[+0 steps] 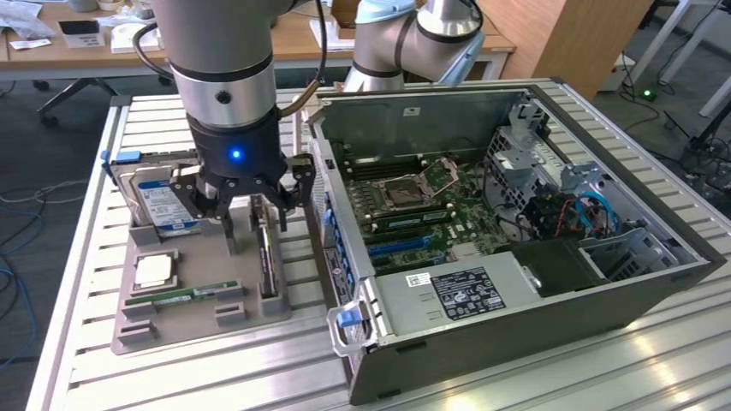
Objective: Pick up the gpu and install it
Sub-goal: 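Pick up the gpu and move the gpu toward the slot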
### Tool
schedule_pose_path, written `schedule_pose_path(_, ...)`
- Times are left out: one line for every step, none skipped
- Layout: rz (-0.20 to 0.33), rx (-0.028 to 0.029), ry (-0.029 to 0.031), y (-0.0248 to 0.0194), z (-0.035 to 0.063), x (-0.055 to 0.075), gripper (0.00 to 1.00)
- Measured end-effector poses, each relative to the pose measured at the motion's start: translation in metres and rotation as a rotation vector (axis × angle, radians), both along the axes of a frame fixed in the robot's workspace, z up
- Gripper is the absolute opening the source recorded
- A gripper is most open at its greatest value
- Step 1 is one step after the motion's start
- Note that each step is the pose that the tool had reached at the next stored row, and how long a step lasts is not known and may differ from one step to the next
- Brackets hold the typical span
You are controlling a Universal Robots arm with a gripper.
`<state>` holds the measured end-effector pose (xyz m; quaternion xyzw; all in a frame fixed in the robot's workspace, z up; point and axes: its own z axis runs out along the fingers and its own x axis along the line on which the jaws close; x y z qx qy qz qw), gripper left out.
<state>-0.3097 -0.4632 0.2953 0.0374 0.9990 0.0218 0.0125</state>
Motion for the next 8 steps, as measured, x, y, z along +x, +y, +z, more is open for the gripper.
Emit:
schedule_pose_path(0.0, 0.0, 0.0, 0.0, 0.0, 0.0, 0.67)
schedule_pose_path(0.0, 0.0, 0.0, 0.0, 0.0, 0.0, 0.67)
schedule_pose_path(0.0, 0.0, 0.0, 0.0, 0.0, 0.0, 0.67)
schedule_pose_path(0.0, 0.0, 0.0, 0.0, 0.0, 0.0, 0.67)
schedule_pose_path(0.0, 0.0, 0.0001, 0.0, -0.0003, 0.0, 0.67)
schedule_pose_path(0.0, 0.0002, -0.0001, 0.0001, -0.0012, 0.0001, 0.67)
schedule_pose_path(0.0, 0.0001, -0.0001, 0.0, -0.0026, 0.0001, 0.67)
schedule_pose_path(0.0, 0.0, 0.0, 0.0, -0.0043, 0.0, 0.67)
